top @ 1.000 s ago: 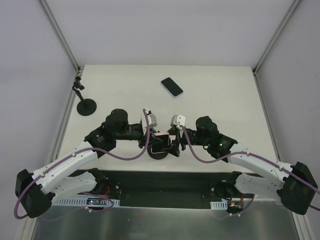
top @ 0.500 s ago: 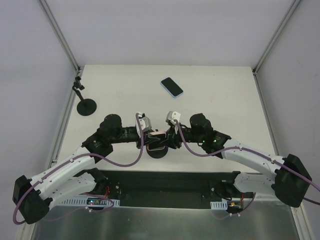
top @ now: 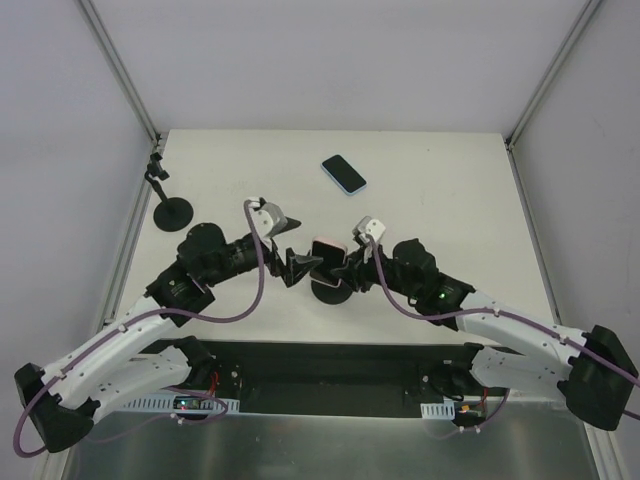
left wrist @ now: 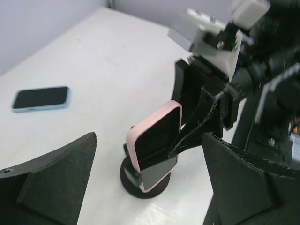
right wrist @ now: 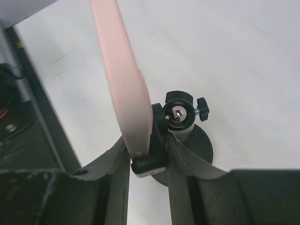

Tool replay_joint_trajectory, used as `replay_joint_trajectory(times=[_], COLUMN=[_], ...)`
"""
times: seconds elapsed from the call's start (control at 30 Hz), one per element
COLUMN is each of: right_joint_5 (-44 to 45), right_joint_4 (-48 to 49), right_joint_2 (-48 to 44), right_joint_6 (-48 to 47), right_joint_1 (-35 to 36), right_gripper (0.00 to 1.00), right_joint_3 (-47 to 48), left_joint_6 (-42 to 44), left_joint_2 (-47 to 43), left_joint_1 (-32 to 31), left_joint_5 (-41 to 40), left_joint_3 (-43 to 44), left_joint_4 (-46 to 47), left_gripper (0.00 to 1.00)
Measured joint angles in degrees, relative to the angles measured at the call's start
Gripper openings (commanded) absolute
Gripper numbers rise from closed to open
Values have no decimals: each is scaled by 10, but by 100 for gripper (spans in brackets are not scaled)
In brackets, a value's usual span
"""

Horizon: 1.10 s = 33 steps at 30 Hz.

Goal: Place the phone on the phone stand

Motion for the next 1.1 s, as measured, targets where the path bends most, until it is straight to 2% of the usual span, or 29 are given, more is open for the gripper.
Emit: replay_joint_trajectory(times=[0.2,0.27,0.37,0.47,0.57,0.73,0.93,1.1], right_joint_5=[185,221,244,236,163,43,-2,-52], right_joint_4=[-77,-103,-130,-137,-116,-49,-23,-21], right_joint_2=[-79,-107,-144,-150,-135,-62,60,186], right_joint_6=[10,14,21,17,19,29,26,26], right_joint_1=[-50,-98,-217,-351,-487,-635,-680,-712], right_gripper=[0,0,0,0,0,0,0,0], right_joint_3=[-17,-23,-32,-32,-32,-17,64,177], left_joint_6=[-27,-28,-27,-29,-33,-29,-4,5], left_joint_2=[-48,-47,-27,-9,-3,-31,-47,-25], left_joint_1=[0,0,1,9,21,20,20,20], left_joint_5=[-104,-117,-118,-107,-84,-60,-65,-78], left_joint_3=[84,109,136,142,139,121,97,79], left_joint_4=[-41,-44,-46,-51,-72,-77,-76,-76], left_gripper=[93,92,91,91,91,91,89,88])
